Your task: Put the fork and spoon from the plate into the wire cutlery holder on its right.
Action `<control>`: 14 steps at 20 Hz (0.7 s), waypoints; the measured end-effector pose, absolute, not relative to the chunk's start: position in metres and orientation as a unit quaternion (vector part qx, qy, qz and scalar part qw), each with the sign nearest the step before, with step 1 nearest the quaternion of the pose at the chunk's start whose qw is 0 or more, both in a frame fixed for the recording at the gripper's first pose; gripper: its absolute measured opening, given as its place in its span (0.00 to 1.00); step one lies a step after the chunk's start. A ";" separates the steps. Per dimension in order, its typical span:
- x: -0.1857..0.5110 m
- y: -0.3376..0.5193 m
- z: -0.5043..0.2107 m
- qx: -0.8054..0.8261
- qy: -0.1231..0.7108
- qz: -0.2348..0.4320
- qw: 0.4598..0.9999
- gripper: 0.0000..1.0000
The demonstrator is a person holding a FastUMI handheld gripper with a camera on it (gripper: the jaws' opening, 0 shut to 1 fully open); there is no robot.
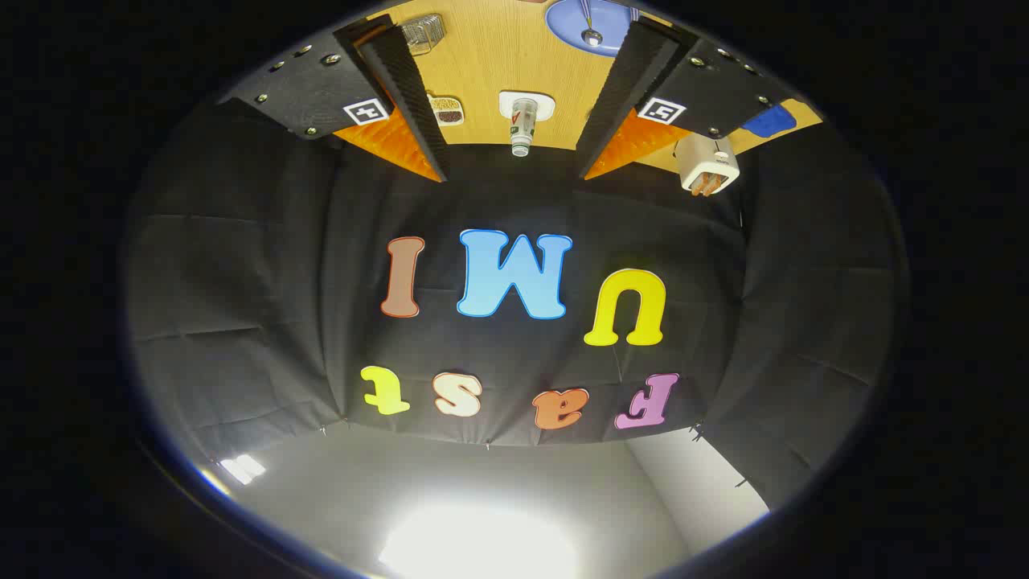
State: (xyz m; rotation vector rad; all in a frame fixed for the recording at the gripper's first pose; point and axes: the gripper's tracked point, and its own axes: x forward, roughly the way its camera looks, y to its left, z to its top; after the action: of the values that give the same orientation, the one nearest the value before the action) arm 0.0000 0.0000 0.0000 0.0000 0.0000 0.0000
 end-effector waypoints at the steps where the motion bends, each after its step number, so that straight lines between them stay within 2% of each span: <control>1: 0.000 0.000 -0.001 0.000 0.000 0.000 1.000 0.97; 14: -0.002 -0.006 -0.003 0.009 0.004 -0.008 1.000 0.97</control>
State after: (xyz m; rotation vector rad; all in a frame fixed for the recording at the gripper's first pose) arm -0.0020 -0.0059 -0.0034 0.0173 0.0085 -0.0167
